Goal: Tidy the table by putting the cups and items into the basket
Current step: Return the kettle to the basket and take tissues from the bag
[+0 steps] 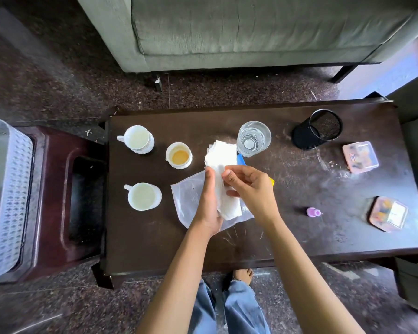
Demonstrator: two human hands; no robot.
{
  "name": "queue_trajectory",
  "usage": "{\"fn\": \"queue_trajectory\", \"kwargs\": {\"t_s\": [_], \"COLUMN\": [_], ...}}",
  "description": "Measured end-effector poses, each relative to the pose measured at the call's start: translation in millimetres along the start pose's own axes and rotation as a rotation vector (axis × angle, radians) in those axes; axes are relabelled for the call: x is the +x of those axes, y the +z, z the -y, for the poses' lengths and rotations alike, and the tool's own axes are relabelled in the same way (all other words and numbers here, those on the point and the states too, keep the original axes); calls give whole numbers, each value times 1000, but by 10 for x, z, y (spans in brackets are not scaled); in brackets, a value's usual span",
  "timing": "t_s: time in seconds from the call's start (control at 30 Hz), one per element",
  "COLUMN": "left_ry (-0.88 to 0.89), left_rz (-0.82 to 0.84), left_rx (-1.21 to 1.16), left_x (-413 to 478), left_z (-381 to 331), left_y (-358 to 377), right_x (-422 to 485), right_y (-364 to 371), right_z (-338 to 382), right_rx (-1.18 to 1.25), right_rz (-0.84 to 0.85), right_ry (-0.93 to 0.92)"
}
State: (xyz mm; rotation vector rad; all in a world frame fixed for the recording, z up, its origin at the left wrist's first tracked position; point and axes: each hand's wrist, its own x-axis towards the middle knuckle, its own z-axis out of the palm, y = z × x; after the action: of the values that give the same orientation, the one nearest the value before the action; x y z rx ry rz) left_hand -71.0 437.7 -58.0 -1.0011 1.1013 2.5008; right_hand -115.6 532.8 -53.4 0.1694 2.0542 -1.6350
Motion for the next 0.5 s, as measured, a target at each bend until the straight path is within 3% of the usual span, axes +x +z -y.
{"fn": "queue_trajectory", "kwargs": {"t_s": [0.2,0.5], "left_ry": [-76,-96], "left_rz": [46,-15], "left_rx": [-45,121], "left_x": [37,130], "left_z": [-17,-153], "left_y": [-84,-200], "right_x": [-7,45], "right_y": [71,191], "right_z": [-23,16], "right_rx": [-97,-113], "right_rz": [-51,-108], "right_ry": [-50,-73]}}
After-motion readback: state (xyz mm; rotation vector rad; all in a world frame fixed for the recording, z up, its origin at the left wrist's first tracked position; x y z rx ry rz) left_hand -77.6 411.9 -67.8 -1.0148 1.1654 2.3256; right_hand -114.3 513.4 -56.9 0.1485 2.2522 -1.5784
